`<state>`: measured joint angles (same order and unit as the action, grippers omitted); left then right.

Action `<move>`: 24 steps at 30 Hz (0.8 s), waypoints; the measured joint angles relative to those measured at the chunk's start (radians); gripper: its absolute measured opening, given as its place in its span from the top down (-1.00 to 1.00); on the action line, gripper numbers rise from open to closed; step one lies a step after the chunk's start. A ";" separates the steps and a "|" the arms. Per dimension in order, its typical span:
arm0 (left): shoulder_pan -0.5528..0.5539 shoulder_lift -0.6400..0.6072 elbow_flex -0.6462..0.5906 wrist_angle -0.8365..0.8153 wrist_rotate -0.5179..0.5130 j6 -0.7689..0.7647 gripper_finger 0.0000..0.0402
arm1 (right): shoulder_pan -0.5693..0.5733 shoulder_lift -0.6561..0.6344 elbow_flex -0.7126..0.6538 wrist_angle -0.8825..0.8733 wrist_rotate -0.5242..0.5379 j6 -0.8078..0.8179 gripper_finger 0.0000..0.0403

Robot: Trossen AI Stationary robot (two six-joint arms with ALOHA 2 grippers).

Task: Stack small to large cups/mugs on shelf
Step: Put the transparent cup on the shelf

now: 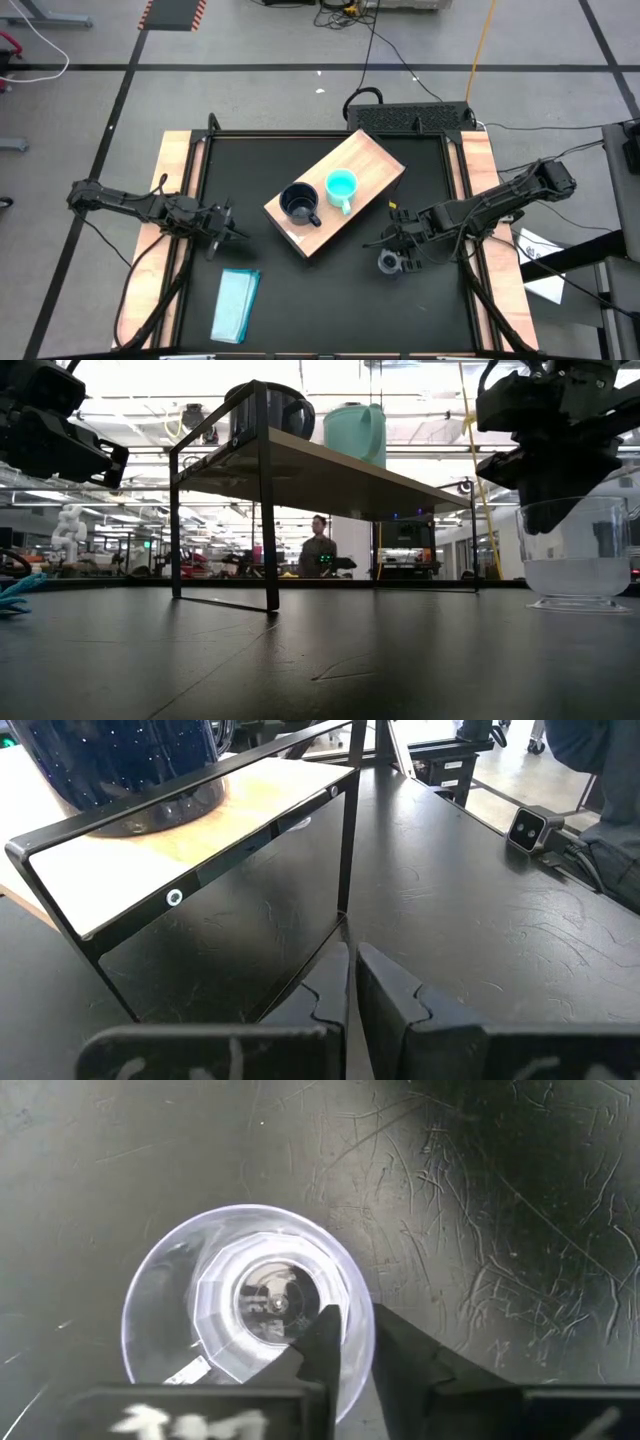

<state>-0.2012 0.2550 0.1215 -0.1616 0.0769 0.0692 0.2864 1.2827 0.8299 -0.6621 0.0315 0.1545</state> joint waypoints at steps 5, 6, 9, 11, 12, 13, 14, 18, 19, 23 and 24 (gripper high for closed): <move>0.000 0.000 0.000 0.000 0.000 0.000 0.87 | -0.001 0.000 0.000 0.001 0.000 -0.011 0.96; 0.000 0.000 0.000 0.000 0.000 0.000 0.87 | -0.004 0.000 0.000 0.002 0.000 -0.014 0.97; 0.000 0.000 0.000 0.000 0.000 0.000 0.87 | -0.015 0.000 0.000 0.006 0.000 -0.017 0.98; 0.000 0.000 0.000 0.000 0.000 0.000 0.87 | -0.024 -0.001 0.000 0.006 0.000 -0.017 0.97; 0.000 0.000 0.000 0.000 0.000 0.000 0.87 | -0.028 -0.001 0.000 0.006 0.000 -0.018 0.98; 0.000 0.000 0.000 0.000 0.000 0.000 0.87 | -0.032 -0.001 0.000 0.006 0.000 -0.024 0.99; 0.000 0.000 0.000 0.000 0.000 0.000 0.87 | -0.036 -0.002 0.000 0.006 0.000 -0.032 0.99; 0.000 0.000 0.000 0.000 0.000 -0.001 0.87 | -0.050 -0.022 0.005 0.007 0.000 -0.040 0.99; 0.000 0.000 0.000 0.000 0.000 -0.001 0.87 | -0.052 -0.031 0.009 0.009 0.000 -0.040 0.99; 0.000 0.000 0.000 0.001 0.000 -0.001 0.87 | -0.052 -0.083 0.018 0.012 0.000 -0.060 0.99; 0.000 0.000 0.000 0.003 0.001 -0.001 0.87 | -0.052 -0.096 0.018 0.011 0.000 -0.062 1.00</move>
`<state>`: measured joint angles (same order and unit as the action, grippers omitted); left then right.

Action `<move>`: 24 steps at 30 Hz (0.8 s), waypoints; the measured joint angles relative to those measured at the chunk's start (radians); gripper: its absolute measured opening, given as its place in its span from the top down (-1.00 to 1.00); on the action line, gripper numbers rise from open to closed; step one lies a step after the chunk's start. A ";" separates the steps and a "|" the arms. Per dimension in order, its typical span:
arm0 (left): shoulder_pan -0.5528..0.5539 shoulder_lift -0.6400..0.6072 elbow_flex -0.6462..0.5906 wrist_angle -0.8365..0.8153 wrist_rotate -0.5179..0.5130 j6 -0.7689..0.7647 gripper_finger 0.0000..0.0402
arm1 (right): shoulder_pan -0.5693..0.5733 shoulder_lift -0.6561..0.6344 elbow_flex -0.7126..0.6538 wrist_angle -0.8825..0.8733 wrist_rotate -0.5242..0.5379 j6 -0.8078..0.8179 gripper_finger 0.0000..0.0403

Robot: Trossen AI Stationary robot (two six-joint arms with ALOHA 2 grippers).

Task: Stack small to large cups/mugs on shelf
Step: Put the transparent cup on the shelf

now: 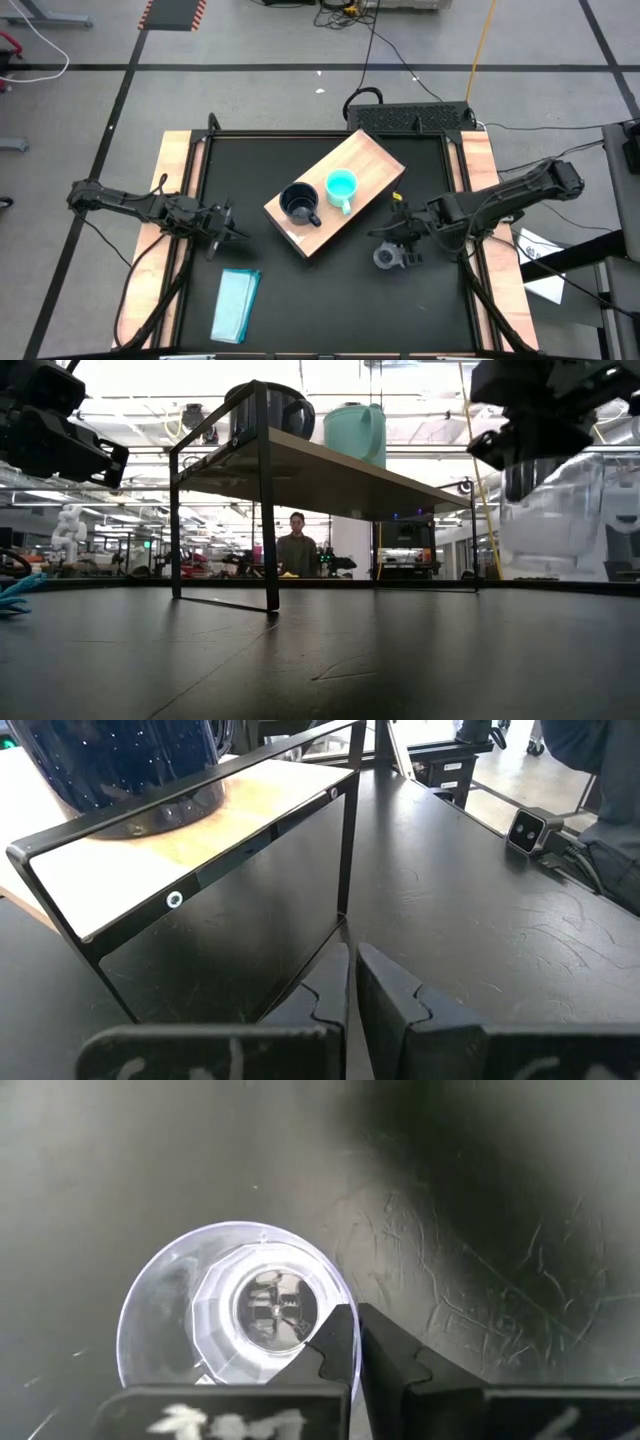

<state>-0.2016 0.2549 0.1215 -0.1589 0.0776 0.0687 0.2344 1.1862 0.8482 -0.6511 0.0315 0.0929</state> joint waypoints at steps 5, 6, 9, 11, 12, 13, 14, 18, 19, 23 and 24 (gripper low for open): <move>0.000 0.000 0.000 0.001 0.000 -0.001 0.87 | 0.000 -0.075 0.000 -0.002 0.000 0.002 1.00; 0.000 0.000 0.000 0.000 0.000 -0.001 0.87 | 0.000 -0.089 0.000 0.000 0.000 0.002 1.00; 0.000 0.000 0.000 0.000 0.000 -0.001 0.87 | 0.001 -0.132 0.000 0.005 0.000 0.003 1.00; 0.000 0.000 0.000 0.000 0.000 -0.001 0.87 | 0.000 -0.159 -0.001 0.011 0.000 0.003 1.00; 0.000 0.000 0.000 0.000 0.000 -0.001 0.87 | 0.000 -0.173 -0.007 0.021 0.000 0.004 1.00; 0.000 0.000 0.000 0.000 0.000 -0.001 0.87 | 0.000 -0.187 -0.015 0.028 0.000 0.008 1.00; 0.000 0.000 0.000 0.000 0.000 -0.001 0.87 | 0.000 -0.201 -0.026 0.035 0.000 0.014 1.00; 0.000 0.000 0.000 0.000 0.000 -0.002 0.87 | 0.001 -0.243 -0.065 0.042 0.000 0.029 1.00; 0.000 0.000 0.000 0.000 0.000 -0.002 0.87 | 0.001 -0.254 -0.076 0.040 0.000 0.036 1.00; 0.000 0.000 0.000 -0.001 0.000 0.000 0.87 | 0.001 -0.296 -0.107 0.047 0.000 0.060 1.00; 0.000 0.000 0.000 -0.001 0.000 0.000 0.87 | 0.001 -0.306 -0.115 0.046 0.000 0.063 1.00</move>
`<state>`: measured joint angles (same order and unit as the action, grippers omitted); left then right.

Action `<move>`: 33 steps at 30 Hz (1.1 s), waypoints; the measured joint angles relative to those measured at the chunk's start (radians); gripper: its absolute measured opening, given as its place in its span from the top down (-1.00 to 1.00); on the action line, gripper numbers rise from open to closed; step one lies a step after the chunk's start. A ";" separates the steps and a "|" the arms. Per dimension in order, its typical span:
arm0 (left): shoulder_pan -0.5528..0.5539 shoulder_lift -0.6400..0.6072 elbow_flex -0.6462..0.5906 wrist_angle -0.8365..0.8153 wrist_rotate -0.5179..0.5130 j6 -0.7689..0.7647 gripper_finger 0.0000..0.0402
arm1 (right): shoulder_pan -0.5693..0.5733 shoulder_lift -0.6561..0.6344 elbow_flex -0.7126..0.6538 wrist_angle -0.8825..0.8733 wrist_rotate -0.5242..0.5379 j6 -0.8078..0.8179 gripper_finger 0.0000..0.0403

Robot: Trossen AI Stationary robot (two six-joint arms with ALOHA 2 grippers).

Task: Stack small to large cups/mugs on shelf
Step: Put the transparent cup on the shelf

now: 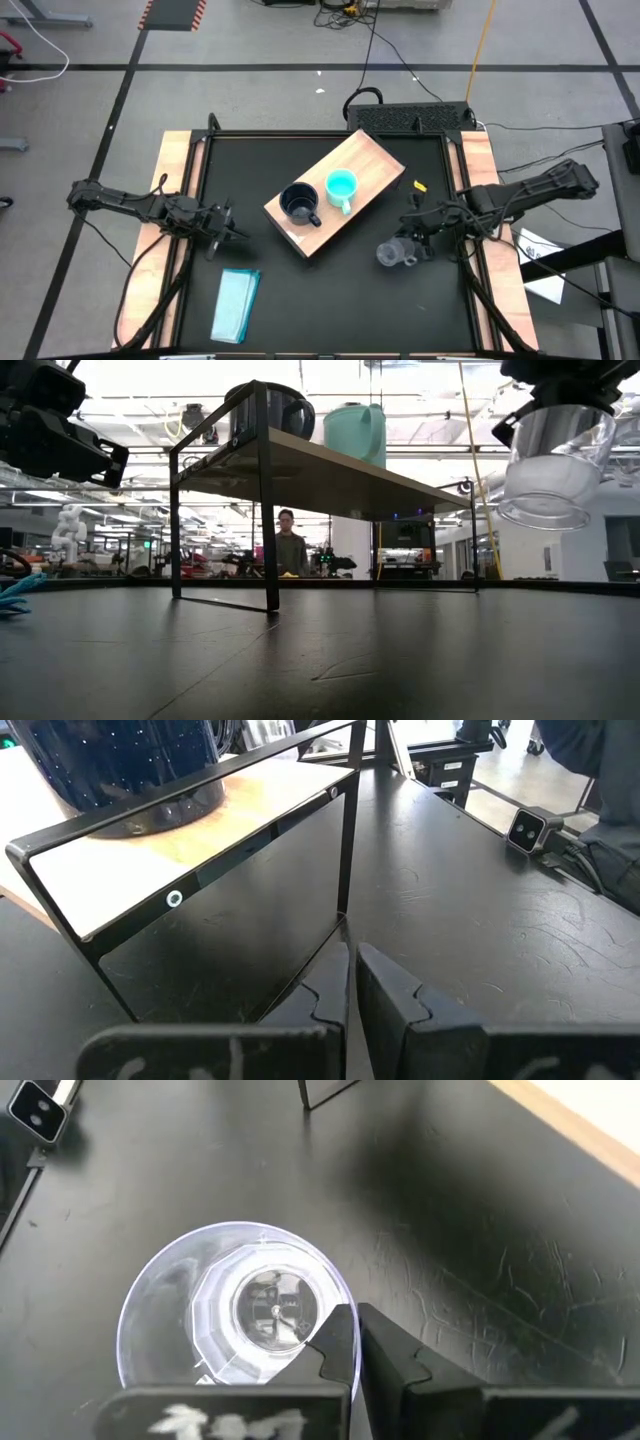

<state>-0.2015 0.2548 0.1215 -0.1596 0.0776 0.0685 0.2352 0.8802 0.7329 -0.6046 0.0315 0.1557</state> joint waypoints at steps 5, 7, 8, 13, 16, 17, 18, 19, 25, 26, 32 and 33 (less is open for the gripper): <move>0.000 0.000 0.000 0.000 0.000 0.000 0.87 | 0.000 -0.050 -0.037 -0.005 0.000 0.027 1.00; 0.000 0.000 0.000 0.000 0.000 0.000 0.87 | 0.000 -0.069 -0.054 -0.006 0.000 0.039 1.00; 0.000 0.000 0.000 0.000 0.000 0.000 0.87 | 0.000 -0.077 -0.062 -0.006 0.000 0.041 1.00; 0.000 0.000 0.000 -0.001 0.000 -0.001 0.87 | 0.000 -0.114 -0.102 -0.004 0.000 0.058 1.00; 0.000 0.000 0.000 -0.001 0.000 -0.002 0.87 | 0.000 -0.127 -0.117 0.002 0.000 0.068 1.00; 0.000 0.000 0.000 -0.001 0.000 -0.002 0.87 | 0.000 -0.130 -0.120 0.003 0.000 0.068 1.00; 0.000 0.000 0.000 -0.001 0.000 -0.002 0.87 | 0.000 -0.133 -0.124 0.003 0.000 0.068 1.00; 0.000 0.000 0.000 -0.001 0.000 -0.002 0.87 | 0.000 -0.135 -0.126 0.002 0.000 0.068 1.00; 0.000 0.000 0.000 -0.001 0.000 -0.003 0.87 | 0.000 -0.155 -0.143 0.005 0.000 0.068 1.00; 0.000 0.000 0.000 -0.001 0.000 -0.004 0.87 | 0.000 -0.161 -0.148 0.009 0.000 0.068 1.00; 0.000 0.000 0.000 -0.001 0.000 -0.018 0.87 | 0.000 -0.220 -0.175 0.028 0.000 0.072 1.00; 0.000 0.000 0.000 -0.001 0.000 -0.018 0.87 | 0.000 -0.228 -0.176 0.028 0.000 0.072 1.00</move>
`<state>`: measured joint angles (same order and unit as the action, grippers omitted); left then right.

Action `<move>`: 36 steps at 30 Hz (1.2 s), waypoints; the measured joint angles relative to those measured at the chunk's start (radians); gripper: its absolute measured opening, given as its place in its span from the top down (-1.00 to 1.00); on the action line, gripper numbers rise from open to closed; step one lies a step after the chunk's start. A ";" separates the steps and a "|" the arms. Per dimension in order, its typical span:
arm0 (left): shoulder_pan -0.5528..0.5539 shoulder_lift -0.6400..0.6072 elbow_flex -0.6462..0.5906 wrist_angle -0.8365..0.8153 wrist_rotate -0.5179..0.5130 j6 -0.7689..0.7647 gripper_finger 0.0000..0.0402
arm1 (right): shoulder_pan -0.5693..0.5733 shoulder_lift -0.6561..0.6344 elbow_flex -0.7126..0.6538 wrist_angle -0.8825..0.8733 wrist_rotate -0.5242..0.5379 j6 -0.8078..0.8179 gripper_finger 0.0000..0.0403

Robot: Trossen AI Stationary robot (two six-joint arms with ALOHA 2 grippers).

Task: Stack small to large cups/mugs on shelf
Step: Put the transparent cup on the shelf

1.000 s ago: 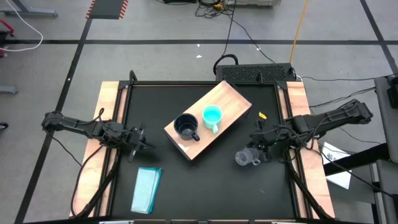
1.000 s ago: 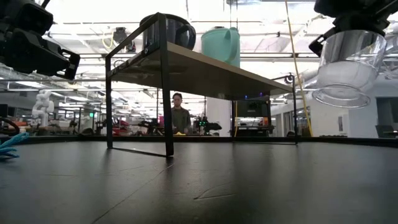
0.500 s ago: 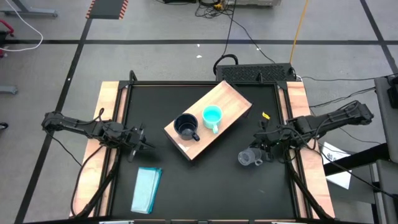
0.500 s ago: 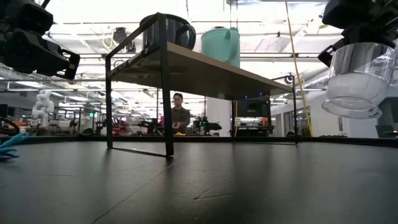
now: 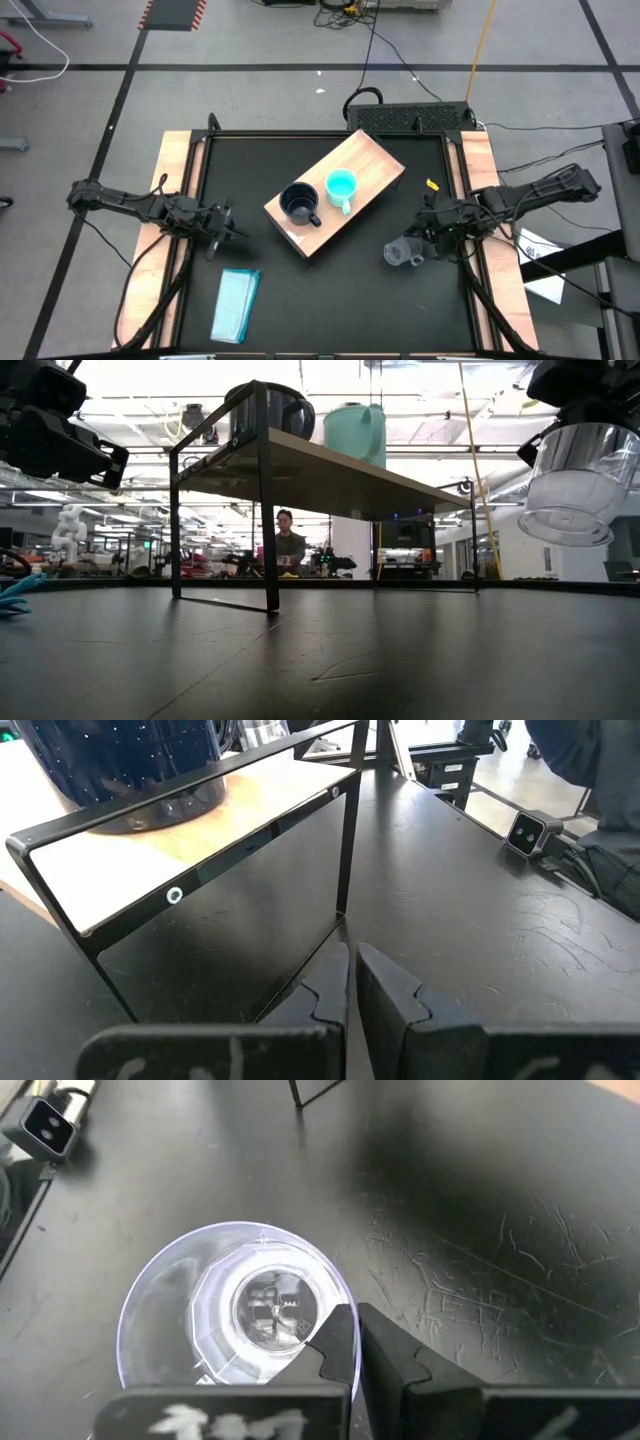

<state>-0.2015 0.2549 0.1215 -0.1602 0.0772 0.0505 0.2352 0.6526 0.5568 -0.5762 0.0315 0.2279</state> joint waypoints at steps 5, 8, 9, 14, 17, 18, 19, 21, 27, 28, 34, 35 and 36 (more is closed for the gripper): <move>0.000 0.000 0.000 0.000 0.000 0.000 0.87 | 0.000 -0.028 0.000 0.001 0.001 -0.001 1.00; 0.000 0.000 0.000 0.000 0.000 0.000 0.87 | 0.000 -0.037 0.000 0.004 0.029 -0.003 1.00; 0.000 0.000 0.000 0.000 0.000 0.001 0.87 | 0.000 -0.039 0.000 0.006 0.039 -0.004 1.00; 0.000 0.000 0.000 0.000 0.000 0.008 0.87 | 0.000 -0.043 0.000 0.063 0.048 -0.030 1.00; 0.000 0.000 0.000 0.000 0.000 0.018 0.87 | -0.004 -0.047 0.000 0.088 0.047 -0.047 1.00; 0.000 0.000 0.000 0.000 0.000 0.018 0.87 | -0.010 -0.049 0.000 0.093 0.047 -0.050 1.00; 0.000 0.000 0.000 0.000 0.000 0.018 0.87 | -0.017 -0.051 0.000 0.094 0.047 -0.052 1.00; 0.000 0.000 0.000 0.000 0.000 0.017 0.87 | -0.035 -0.056 0.000 0.088 0.048 -0.057 1.00; 0.000 0.000 0.000 -0.001 0.000 0.014 0.87 | -0.082 -0.068 0.000 0.086 0.045 -0.068 1.00; 0.000 0.000 0.000 -0.001 0.000 0.014 0.87 | -0.085 -0.068 0.000 0.085 0.042 -0.069 1.00; 0.000 0.000 0.000 -0.001 0.000 0.014 0.87 | -0.099 -0.068 0.000 0.077 0.017 -0.071 1.00; 0.000 0.000 0.000 -0.001 0.000 0.014 0.87 | -0.099 -0.068 0.000 0.077 0.017 -0.072 1.00; 0.000 0.000 0.000 -0.001 0.000 0.015 0.87 | -0.099 -0.068 0.000 0.077 0.017 -0.072 1.00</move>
<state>-0.2015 0.2550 0.1215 -0.1608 0.0772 0.0654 0.1364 0.5850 0.5564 -0.4990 0.0484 0.1560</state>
